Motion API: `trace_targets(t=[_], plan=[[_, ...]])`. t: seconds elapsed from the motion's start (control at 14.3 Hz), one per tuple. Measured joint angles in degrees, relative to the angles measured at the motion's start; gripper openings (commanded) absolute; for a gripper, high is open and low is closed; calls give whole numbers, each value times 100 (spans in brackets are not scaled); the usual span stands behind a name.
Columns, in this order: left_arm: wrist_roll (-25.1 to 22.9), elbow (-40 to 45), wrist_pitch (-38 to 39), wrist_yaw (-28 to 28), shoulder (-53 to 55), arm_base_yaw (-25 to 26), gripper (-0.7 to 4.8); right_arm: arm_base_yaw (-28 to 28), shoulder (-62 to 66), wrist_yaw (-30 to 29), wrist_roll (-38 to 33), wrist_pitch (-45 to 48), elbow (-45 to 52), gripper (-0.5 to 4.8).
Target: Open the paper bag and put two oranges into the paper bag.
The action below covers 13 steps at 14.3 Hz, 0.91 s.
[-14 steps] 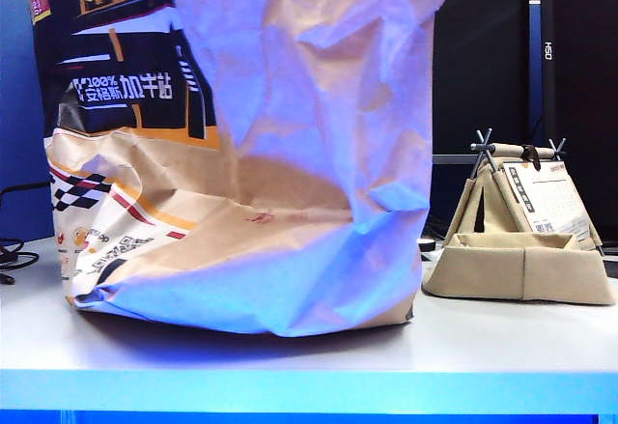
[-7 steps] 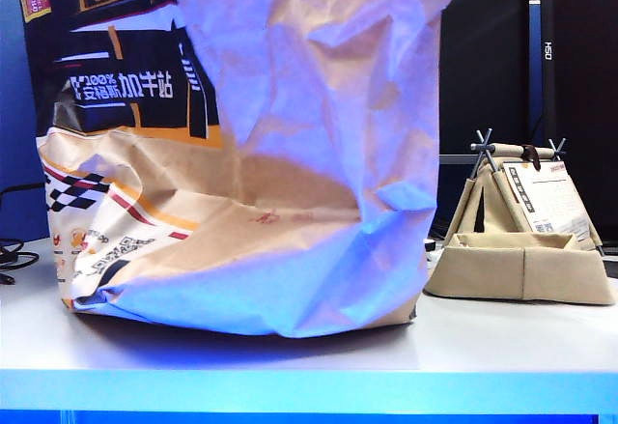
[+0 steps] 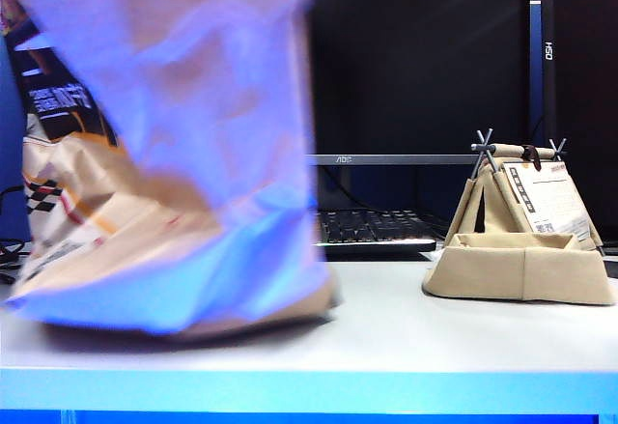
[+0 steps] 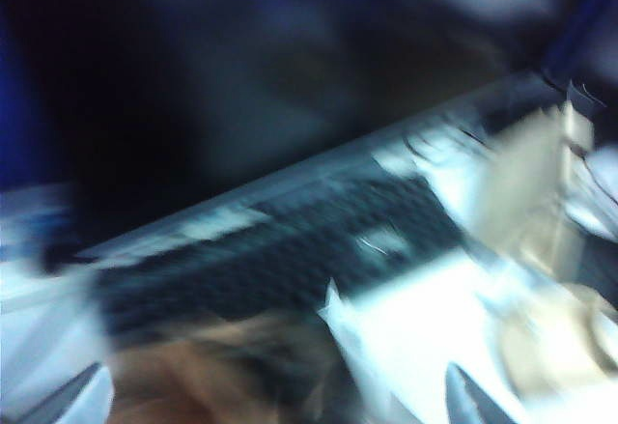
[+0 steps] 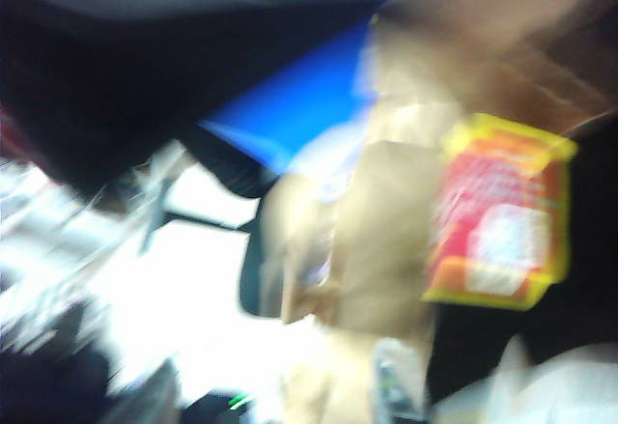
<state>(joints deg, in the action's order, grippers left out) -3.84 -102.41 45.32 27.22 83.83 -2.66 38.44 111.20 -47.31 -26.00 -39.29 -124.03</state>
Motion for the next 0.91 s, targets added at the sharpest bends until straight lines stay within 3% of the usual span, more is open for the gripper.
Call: trace_targets(t=[0.07, 0.21, 0.28, 0.35, 0.42, 0.49, 0.56, 0.63, 0.7, 0.84, 0.91], plan=[[146, 0, -131, -33, -7, 221, 456, -35, 0, 361, 0, -2, 0, 277], [339, 0, -184, -2, 85, 479, 390, -92, 0, 614, 44, 0, 0, 275], [354, 2, -199, -20, 109, 627, 283, -98, 0, 765, 131, -2, 0, 274], [468, 9, -280, -31, 107, 745, 105, -184, -39, 863, 310, -4, 7, 237], [592, 9, -380, 186, 59, 870, 1, -339, -168, 988, 455, 0, 7, 144], [654, 4, -437, 503, 24, 1064, -6, -516, -326, 1115, 535, 0, 7, 51], [848, 7, -522, 887, 13, 1305, -6, -772, -557, 1366, 673, -2, 7, -6], [1403, 9, -857, 1801, 13, 1746, -6, -1180, -1086, 2055, 909, -4, 7, -6], [1926, 9, -1241, 2177, -11, 2166, -6, -1353, -1493, 2715, 1143, -52, 4, -6], [2789, 20, -1770, 2203, -192, 2839, -6, -1497, -2319, 4146, 1849, -334, -13, -6], [3032, 9, -2090, 2275, -507, 3340, -6, -1495, -2900, 5311, 2389, -568, -35, -6]])
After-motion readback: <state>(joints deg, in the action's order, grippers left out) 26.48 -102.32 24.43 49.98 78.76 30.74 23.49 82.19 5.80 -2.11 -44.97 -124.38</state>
